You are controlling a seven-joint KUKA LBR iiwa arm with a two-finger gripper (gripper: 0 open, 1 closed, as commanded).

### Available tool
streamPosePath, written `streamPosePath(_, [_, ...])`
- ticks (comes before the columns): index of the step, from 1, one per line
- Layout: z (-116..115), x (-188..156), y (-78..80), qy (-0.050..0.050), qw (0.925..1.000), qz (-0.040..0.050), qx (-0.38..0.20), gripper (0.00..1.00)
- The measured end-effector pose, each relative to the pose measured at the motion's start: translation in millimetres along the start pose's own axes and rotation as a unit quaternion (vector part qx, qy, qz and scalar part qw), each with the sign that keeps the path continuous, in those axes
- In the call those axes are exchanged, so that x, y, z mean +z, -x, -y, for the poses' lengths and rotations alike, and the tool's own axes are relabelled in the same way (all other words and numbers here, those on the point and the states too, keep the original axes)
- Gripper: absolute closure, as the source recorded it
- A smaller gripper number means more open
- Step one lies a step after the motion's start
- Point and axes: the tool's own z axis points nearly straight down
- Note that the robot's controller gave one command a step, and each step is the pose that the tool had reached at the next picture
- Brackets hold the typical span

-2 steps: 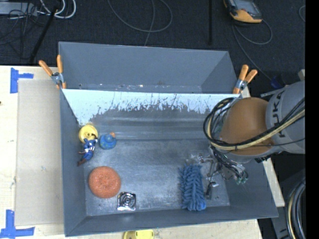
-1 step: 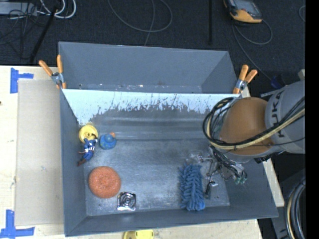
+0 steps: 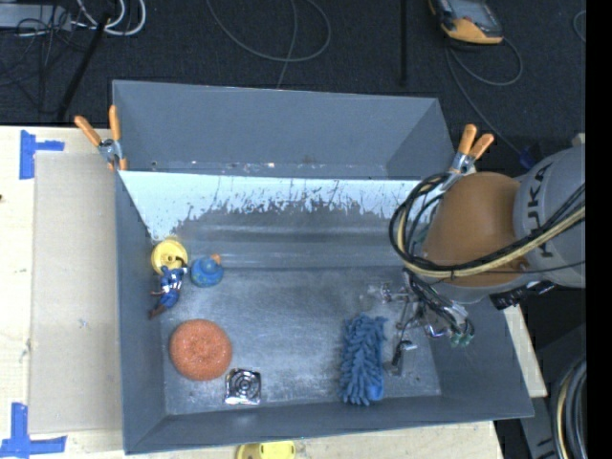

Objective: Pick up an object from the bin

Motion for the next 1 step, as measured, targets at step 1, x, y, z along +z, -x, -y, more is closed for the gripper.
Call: streamPosePath(1, [0.8,-7.3,1.0,-0.002,0.9963,0.005,-0.086,0.0])
